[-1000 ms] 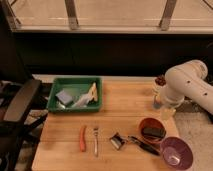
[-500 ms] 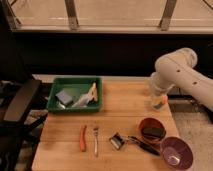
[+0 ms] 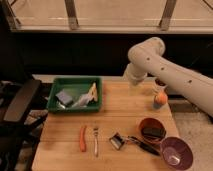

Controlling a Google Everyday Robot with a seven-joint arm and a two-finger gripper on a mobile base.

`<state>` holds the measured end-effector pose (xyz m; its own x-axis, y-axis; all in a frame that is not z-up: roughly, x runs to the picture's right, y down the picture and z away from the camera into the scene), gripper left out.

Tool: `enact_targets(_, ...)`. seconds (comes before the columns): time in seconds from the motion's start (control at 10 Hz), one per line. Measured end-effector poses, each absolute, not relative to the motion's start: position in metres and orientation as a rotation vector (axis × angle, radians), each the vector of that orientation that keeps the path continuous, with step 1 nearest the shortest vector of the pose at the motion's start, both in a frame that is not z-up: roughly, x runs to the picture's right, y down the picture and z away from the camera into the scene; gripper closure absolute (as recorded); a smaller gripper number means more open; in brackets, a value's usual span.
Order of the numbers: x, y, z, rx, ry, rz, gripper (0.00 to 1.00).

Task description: Wipe purple bowl with towel

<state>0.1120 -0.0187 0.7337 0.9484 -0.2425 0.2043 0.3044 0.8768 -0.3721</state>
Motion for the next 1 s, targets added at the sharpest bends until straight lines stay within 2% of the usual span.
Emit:
enact_targets(0.5,-0.005,-0.005,0.759,-0.467,-0.25,-0.443,0.35)
enact_targets(1.0,-0.011,-0.001,0.759,-0.479,-0.259,-0.452,0.35)
